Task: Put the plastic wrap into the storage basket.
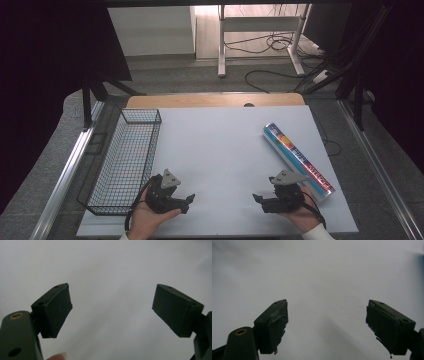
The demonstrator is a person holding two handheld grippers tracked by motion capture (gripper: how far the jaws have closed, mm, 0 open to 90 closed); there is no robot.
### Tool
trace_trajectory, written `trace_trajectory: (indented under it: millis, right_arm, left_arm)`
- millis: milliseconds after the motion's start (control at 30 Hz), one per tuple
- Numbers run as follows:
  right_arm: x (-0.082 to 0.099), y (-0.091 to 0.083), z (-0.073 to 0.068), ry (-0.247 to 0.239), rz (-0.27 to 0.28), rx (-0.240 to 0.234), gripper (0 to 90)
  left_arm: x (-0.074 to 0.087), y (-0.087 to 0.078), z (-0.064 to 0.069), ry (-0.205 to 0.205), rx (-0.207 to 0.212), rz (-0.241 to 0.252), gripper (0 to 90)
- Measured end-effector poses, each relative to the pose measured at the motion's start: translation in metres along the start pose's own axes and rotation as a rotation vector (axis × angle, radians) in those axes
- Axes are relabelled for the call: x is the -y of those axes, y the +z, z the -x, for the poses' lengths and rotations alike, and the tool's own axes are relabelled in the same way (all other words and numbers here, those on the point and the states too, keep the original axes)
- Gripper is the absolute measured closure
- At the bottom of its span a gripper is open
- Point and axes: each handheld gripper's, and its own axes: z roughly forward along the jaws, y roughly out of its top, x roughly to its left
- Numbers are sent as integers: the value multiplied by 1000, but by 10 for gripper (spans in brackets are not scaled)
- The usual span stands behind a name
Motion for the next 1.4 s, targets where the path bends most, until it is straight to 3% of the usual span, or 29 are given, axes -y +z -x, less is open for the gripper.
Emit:
trace_trajectory:
  millis: [500, 1400]
  right_arm:
    - [-1, 3, 1, -8, -29, -52, 259]
    - [-23, -6, 1, -8, -74, -62, 296]
  left_arm:
    - [4, 0, -3, 6, 4, -8, 150]
    - [5, -3, -8, -7, 19, -12, 150]
